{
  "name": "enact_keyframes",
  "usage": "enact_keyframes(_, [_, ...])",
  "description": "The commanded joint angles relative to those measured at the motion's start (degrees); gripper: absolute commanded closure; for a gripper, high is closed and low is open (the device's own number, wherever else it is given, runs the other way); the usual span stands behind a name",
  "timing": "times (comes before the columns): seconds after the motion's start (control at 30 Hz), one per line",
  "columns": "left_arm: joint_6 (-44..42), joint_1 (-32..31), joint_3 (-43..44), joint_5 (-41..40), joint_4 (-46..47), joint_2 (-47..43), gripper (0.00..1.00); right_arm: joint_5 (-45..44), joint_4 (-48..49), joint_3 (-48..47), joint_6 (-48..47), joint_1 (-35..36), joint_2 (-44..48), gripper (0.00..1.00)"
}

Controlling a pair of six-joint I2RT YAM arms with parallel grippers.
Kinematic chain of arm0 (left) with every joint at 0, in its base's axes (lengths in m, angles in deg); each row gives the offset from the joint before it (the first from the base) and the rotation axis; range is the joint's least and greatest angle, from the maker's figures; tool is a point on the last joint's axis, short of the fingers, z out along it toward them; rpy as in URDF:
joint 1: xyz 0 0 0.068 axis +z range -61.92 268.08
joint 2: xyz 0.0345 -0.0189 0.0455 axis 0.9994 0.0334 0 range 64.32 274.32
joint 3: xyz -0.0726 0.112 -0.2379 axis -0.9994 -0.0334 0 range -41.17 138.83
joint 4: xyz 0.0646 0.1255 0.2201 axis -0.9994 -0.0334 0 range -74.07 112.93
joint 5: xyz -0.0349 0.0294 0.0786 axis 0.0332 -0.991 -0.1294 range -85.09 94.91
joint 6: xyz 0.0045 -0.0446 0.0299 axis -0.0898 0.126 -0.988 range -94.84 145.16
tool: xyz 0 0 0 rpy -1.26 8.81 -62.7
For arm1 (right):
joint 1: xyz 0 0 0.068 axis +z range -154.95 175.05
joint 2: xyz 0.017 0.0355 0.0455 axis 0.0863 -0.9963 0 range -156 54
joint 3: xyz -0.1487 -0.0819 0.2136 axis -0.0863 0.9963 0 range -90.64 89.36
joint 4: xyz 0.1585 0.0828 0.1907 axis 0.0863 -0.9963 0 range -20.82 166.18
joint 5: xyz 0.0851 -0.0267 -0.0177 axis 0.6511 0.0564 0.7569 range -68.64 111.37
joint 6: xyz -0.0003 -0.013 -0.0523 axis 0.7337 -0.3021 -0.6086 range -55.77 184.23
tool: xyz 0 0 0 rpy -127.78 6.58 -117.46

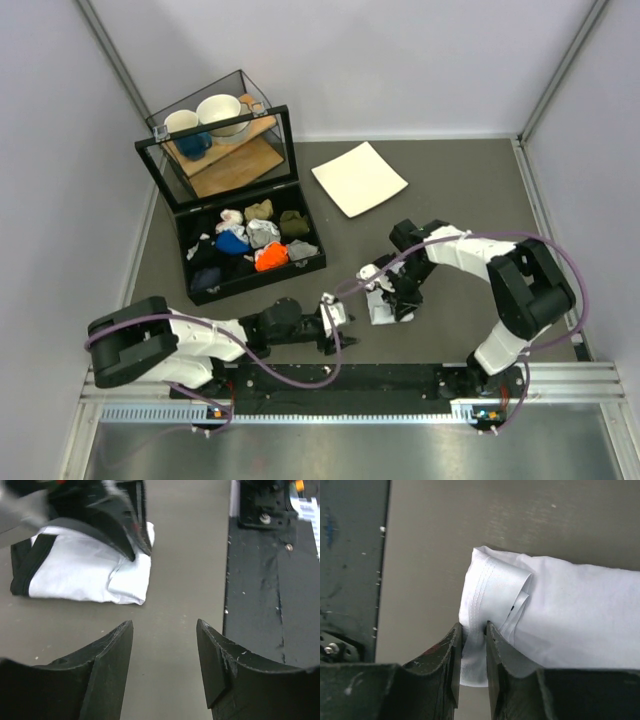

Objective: Roll the underwear
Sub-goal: Roll the underwear to the center of the board.

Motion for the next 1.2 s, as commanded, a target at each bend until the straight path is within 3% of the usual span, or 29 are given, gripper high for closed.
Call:
enact_keyframes(0.0, [-14.7, -5.6, 5.8, -4.7, -8.4, 0.2, 0.41, 8.0, -14.3, 0.1, -2.7, 0.9, -6.0, 0.82])
enact_keyframes(0.27, [-21.1, -12.7, 14.2, -9.6, -14.1, 10.7, 0.41, 9.8, -16.3, -0.7, -4.2, 0.1, -8.0, 0.82])
enact_keyframes(0.4, [-23.0, -13.6, 20.7, -11.4, -16.4, 17.0, 0.40, 10.0, -16.2, -1.0, -4.6, -1.1, -8.0, 0.82])
enact_keyframes(0.67, [-22.6, -13.6, 25.6, -15.7, -16.5, 25.3, 0.43, 10.2, -15.5, -0.8, -5.2, -2.6, -8.3, 0.81])
enact_keyframes(0.8, [-20.5, -13.6, 26.6, -15.0, -18.3, 26.4, 0.63, 9.2, -14.1, -0.3, -4.5, -2.8, -8.2, 0.80])
enact_keyframes(0.83, [-19.9, -13.7, 26.8, -14.8, -19.2, 26.4, 0.78, 8.7, -13.2, -0.2, -4.0, -3.0, -8.0, 0.80])
enact_keyframes(0.93, [-18.0, -13.4, 26.4, -12.7, -20.1, 26.0, 1.00, 8.3, -11.1, 0.2, -2.7, -4.0, -6.5, 0.76])
enact_keyframes(1.17, [-10.8, -8.8, 25.1, -1.4, -20.0, 25.3, 1.00, 10.5, -8.7, -0.6, -1.1, -11.2, 2.8, 0.60])
